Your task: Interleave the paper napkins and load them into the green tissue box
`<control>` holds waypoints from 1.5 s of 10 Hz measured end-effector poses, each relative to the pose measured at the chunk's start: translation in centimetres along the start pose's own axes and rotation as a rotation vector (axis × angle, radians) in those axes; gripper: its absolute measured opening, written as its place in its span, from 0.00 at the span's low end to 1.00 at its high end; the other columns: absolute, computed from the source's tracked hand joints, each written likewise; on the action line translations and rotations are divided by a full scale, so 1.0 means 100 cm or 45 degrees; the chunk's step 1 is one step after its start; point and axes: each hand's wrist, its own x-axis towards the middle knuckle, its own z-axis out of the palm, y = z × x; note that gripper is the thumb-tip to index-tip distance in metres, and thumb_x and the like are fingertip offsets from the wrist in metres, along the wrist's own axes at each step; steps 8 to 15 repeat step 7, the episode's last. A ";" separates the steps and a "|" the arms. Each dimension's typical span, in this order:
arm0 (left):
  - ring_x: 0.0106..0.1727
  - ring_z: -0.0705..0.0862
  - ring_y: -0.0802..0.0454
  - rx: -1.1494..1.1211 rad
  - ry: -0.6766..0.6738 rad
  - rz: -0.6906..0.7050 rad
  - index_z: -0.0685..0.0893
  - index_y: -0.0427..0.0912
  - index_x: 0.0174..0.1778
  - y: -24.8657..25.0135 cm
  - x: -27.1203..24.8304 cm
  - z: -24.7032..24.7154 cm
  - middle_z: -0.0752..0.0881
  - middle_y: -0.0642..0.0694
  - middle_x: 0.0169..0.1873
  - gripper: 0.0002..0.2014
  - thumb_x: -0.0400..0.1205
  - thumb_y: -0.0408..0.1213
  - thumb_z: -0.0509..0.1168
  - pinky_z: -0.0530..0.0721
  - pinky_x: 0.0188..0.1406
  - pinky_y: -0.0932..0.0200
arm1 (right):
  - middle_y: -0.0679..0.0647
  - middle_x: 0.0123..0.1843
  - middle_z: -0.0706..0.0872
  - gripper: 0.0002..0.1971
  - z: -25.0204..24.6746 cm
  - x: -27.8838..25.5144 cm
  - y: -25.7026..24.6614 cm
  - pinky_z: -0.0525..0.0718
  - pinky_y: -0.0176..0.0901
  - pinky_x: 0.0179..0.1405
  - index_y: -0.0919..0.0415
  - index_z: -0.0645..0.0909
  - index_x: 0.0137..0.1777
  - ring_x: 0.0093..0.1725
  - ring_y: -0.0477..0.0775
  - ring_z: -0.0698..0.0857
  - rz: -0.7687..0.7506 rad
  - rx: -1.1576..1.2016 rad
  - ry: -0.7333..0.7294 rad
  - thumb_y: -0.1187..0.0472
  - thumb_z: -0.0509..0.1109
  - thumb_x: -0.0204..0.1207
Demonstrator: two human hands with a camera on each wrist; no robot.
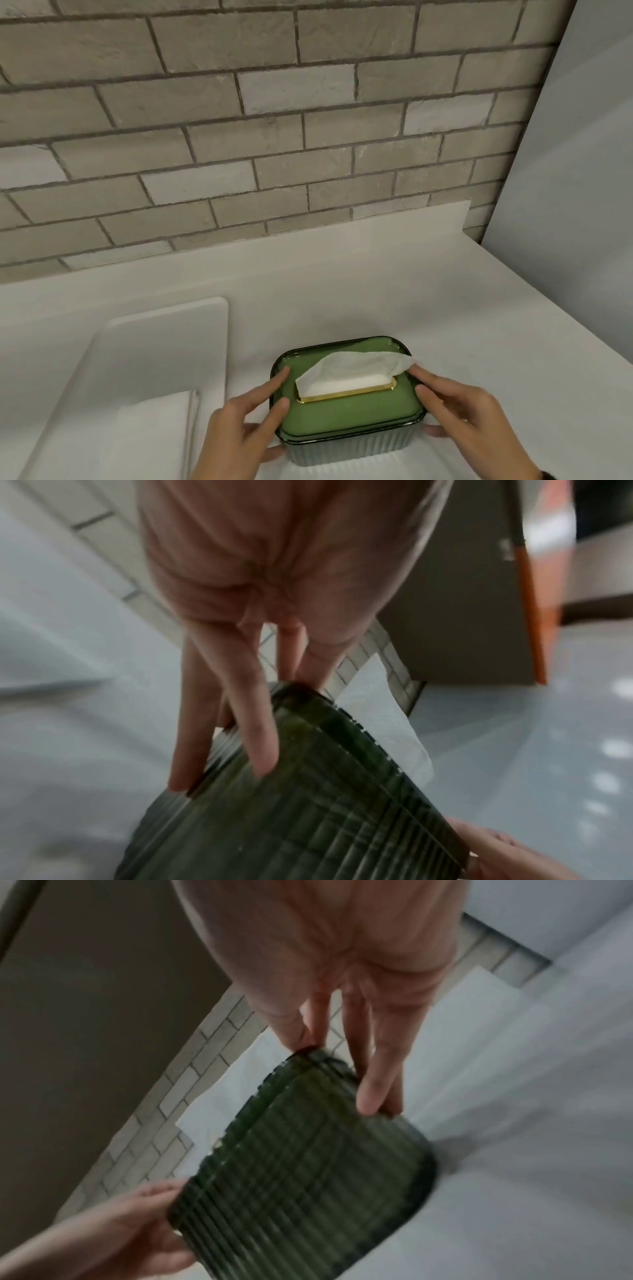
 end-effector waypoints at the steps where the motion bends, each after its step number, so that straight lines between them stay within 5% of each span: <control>1: 0.38 0.87 0.54 -0.081 0.059 -0.027 0.90 0.62 0.58 -0.004 0.029 -0.004 0.92 0.55 0.37 0.16 0.83 0.34 0.69 0.93 0.43 0.43 | 0.66 0.40 0.88 0.13 0.018 0.029 0.004 0.91 0.58 0.42 0.44 0.90 0.56 0.41 0.50 0.80 0.099 0.132 0.079 0.54 0.74 0.72; 2: 0.44 0.88 0.49 -0.118 0.179 -0.006 0.87 0.52 0.66 -0.003 0.085 -0.012 0.91 0.56 0.36 0.14 0.86 0.34 0.65 0.90 0.50 0.39 | 0.57 0.40 0.91 0.11 0.034 0.102 0.004 0.88 0.51 0.46 0.47 0.89 0.59 0.39 0.45 0.82 -0.068 -0.113 0.108 0.57 0.71 0.80; 3: 0.56 0.89 0.38 -0.155 0.244 -0.069 0.85 0.52 0.69 0.005 0.153 -0.025 0.90 0.44 0.51 0.15 0.87 0.36 0.64 0.90 0.51 0.36 | 0.57 0.41 0.91 0.13 0.056 0.186 -0.004 0.90 0.56 0.49 0.46 0.88 0.59 0.39 0.55 0.88 -0.044 -0.214 0.104 0.58 0.65 0.82; 5: 0.60 0.87 0.38 -0.087 0.304 -0.066 0.86 0.57 0.67 -0.002 0.234 -0.051 0.88 0.40 0.62 0.15 0.86 0.38 0.65 0.89 0.58 0.37 | 0.62 0.50 0.90 0.15 0.083 0.265 -0.021 0.90 0.61 0.49 0.50 0.86 0.64 0.48 0.62 0.89 -0.016 -0.331 0.067 0.61 0.61 0.84; 6: 0.61 0.86 0.38 -0.106 0.312 -0.016 0.84 0.71 0.61 0.002 0.238 -0.053 0.88 0.40 0.63 0.17 0.87 0.40 0.64 0.88 0.61 0.40 | 0.60 0.51 0.91 0.16 0.084 0.268 -0.021 0.89 0.61 0.52 0.50 0.86 0.64 0.50 0.61 0.89 -0.075 -0.435 0.047 0.61 0.61 0.84; 7: 0.73 0.79 0.40 -0.151 0.376 0.106 0.73 0.73 0.74 0.006 0.220 -0.060 0.82 0.37 0.69 0.22 0.88 0.43 0.63 0.83 0.65 0.45 | 0.53 0.56 0.91 0.14 0.066 0.259 -0.036 0.87 0.54 0.59 0.42 0.85 0.64 0.52 0.54 0.90 -0.231 -0.512 0.129 0.56 0.66 0.83; 15: 0.73 0.79 0.40 -0.151 0.376 0.106 0.73 0.73 0.74 0.006 0.220 -0.060 0.82 0.37 0.69 0.22 0.88 0.43 0.63 0.83 0.65 0.45 | 0.53 0.56 0.91 0.14 0.066 0.259 -0.036 0.87 0.54 0.59 0.42 0.85 0.64 0.52 0.54 0.90 -0.231 -0.512 0.129 0.56 0.66 0.83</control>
